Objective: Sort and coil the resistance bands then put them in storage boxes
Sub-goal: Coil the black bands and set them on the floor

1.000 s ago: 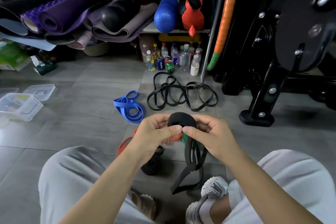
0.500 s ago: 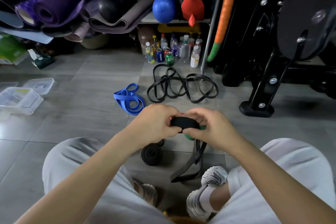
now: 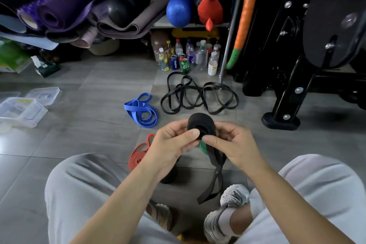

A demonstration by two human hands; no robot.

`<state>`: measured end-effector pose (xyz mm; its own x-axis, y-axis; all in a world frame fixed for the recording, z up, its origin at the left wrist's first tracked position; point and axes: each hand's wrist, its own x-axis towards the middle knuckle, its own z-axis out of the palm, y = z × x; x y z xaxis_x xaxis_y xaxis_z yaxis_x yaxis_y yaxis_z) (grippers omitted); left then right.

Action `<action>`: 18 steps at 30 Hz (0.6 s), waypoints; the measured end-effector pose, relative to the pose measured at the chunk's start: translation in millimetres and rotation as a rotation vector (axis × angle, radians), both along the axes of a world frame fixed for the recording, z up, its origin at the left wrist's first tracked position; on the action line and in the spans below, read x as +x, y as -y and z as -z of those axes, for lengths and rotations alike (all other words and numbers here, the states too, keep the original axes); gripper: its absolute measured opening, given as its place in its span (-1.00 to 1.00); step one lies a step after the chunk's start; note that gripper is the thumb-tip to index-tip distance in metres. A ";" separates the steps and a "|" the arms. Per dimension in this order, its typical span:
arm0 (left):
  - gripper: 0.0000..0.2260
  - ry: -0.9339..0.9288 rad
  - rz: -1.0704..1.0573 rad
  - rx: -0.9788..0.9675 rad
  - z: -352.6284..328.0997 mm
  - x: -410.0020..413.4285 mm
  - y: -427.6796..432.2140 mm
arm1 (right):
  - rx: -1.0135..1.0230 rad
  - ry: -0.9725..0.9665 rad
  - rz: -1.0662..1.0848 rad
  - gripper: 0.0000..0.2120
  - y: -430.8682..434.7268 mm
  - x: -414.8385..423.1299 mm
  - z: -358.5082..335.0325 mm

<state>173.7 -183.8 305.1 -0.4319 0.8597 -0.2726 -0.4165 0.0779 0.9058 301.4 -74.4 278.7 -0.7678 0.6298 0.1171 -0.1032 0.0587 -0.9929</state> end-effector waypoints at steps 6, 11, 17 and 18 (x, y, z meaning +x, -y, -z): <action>-0.55 -0.882 0.214 -0.215 -10.7 -13.4 0.4 | 0.394 0.292 -0.001 -0.69 -9.4 6.1 0.3; -0.62 -1.565 0.489 -0.263 -25.3 -12.7 -11.4 | 0.598 0.397 -0.062 -0.81 -7.6 1.4 -6.5; -0.65 -1.600 0.546 -0.218 -26.2 -16.8 -11.5 | 0.636 0.381 -0.031 -0.75 -3.3 2.5 -8.6; -0.65 -1.605 0.538 -0.205 -23.7 -17.3 -10.1 | 0.631 0.373 -0.024 -0.75 -2.9 3.2 -7.3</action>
<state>156.4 -173.8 328.7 -0.0572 0.9984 -0.0019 0.9471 0.0549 0.3162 304.6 -71.4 286.0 -0.8403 0.5114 0.1800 0.2266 0.6328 -0.7404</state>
